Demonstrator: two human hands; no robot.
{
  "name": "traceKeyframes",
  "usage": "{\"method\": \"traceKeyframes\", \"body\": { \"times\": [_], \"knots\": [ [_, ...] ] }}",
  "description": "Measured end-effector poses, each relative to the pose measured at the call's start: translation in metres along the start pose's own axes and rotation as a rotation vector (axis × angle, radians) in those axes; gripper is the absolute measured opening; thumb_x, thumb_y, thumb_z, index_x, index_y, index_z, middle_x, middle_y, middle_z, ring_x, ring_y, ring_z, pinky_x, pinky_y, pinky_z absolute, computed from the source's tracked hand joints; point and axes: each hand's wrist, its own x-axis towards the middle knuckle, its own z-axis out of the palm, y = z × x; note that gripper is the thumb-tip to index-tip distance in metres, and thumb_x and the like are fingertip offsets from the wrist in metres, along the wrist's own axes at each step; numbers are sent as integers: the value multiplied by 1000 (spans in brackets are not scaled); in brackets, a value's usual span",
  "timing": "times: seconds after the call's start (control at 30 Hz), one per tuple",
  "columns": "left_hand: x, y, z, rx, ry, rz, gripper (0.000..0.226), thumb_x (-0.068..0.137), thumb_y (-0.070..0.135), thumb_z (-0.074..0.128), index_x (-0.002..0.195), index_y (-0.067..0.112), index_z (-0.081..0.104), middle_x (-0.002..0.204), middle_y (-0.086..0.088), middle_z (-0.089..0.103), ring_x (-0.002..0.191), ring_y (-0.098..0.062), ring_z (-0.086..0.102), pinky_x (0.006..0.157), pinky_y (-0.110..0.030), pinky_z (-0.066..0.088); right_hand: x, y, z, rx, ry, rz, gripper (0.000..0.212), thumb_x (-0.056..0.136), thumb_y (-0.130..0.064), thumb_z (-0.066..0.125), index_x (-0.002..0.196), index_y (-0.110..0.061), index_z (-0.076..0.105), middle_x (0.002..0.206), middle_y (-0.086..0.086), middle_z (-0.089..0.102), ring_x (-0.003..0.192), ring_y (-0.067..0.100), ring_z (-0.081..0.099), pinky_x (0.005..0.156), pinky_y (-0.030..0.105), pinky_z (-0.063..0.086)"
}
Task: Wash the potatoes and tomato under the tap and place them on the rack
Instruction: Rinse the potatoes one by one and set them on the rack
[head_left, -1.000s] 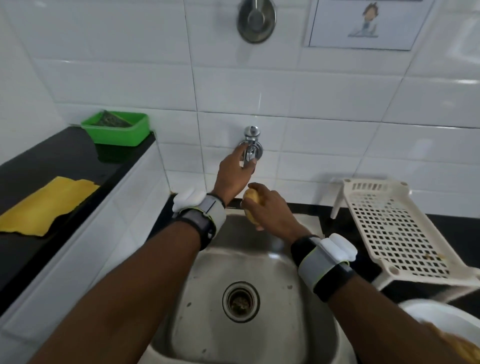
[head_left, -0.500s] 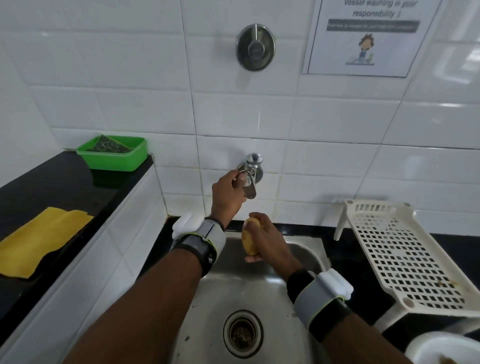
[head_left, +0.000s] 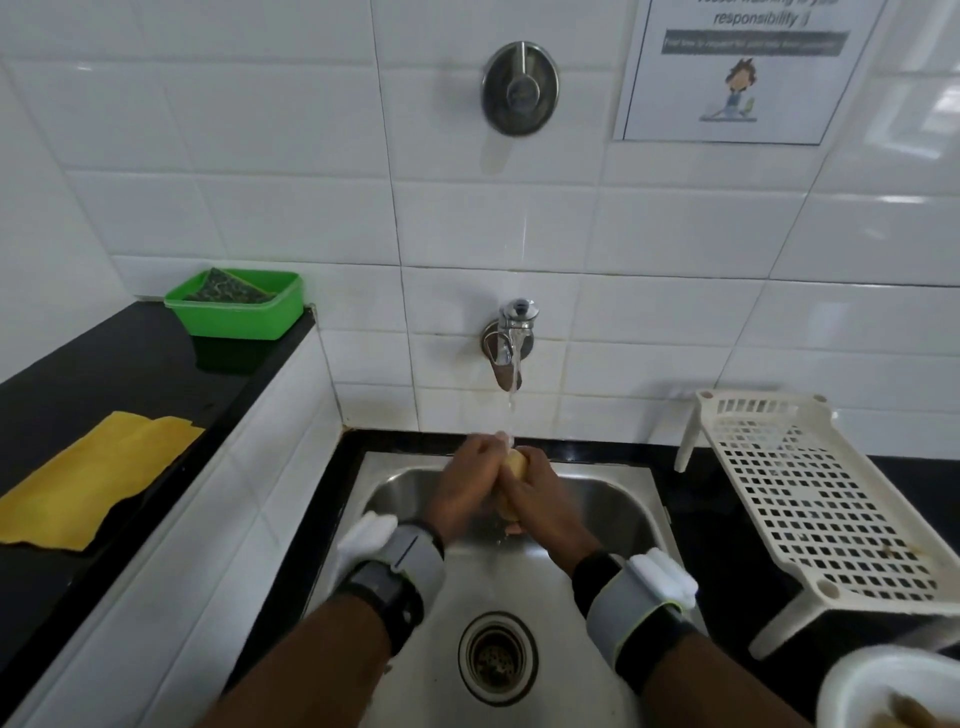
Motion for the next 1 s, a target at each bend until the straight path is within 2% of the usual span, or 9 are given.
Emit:
{"method": "traceKeyframes", "body": {
  "times": [0.07,0.23,0.33,0.4,0.53,0.67,0.77,0.83,1.0],
  "knots": [
    [-14,-21,5,-275,-150,-139,32,98,44,43,120,24,54,118,-13,63,104,-29,63,67,-36,56,-1,9,2,-142,31,-92,29,91,-37,57,116,-22,50,107,-1,61,96,14,61,75,23,52],
    [-19,-22,6,-504,-91,-182,29,98,35,48,108,13,63,96,-8,68,86,-17,65,65,-28,53,-11,22,13,-402,-16,-163,73,74,-57,48,140,-27,36,136,3,51,122,25,49,101,52,44],
    [-20,-16,7,-580,-95,-252,27,95,34,49,93,13,66,81,-6,68,76,-17,64,64,-28,52,-12,21,14,-344,-65,-170,68,91,-43,46,151,-22,22,152,6,32,137,26,32,113,51,32],
    [-19,-15,8,-630,-81,-274,27,91,34,50,99,14,66,94,-10,69,88,-23,64,68,-36,52,-8,18,9,-168,-112,-138,54,98,-46,35,148,-27,28,152,4,31,138,24,31,116,49,28],
    [-26,-14,16,-710,-65,-241,29,91,34,53,110,14,63,116,-16,65,104,-30,61,68,-41,52,1,8,4,-15,-65,-89,40,104,-41,28,126,-21,55,127,5,59,118,20,54,103,37,43],
    [-27,-15,19,-645,-96,-150,34,96,40,53,122,18,52,123,-20,59,109,-34,61,69,-43,58,14,-2,1,142,35,156,40,100,-39,32,86,-18,63,99,14,68,94,29,64,90,46,54],
    [-24,-15,17,-515,-28,-153,34,95,50,51,115,23,51,114,-13,62,101,-28,63,66,-40,58,8,-4,9,151,-6,205,42,101,-47,28,92,-23,61,105,12,67,99,26,64,93,47,53],
    [-20,-15,15,-543,-14,-141,45,90,56,54,114,19,56,112,-10,65,97,-22,65,67,-34,55,-2,-2,21,123,58,19,38,102,-48,28,101,-23,57,107,3,64,102,18,61,95,42,50],
    [4,-17,15,-511,72,-276,54,94,58,45,104,9,67,105,-13,71,100,-27,67,94,-40,52,-12,17,33,-91,178,-273,34,104,-40,27,116,-21,52,107,1,65,102,20,59,91,38,47]
  ]
}}
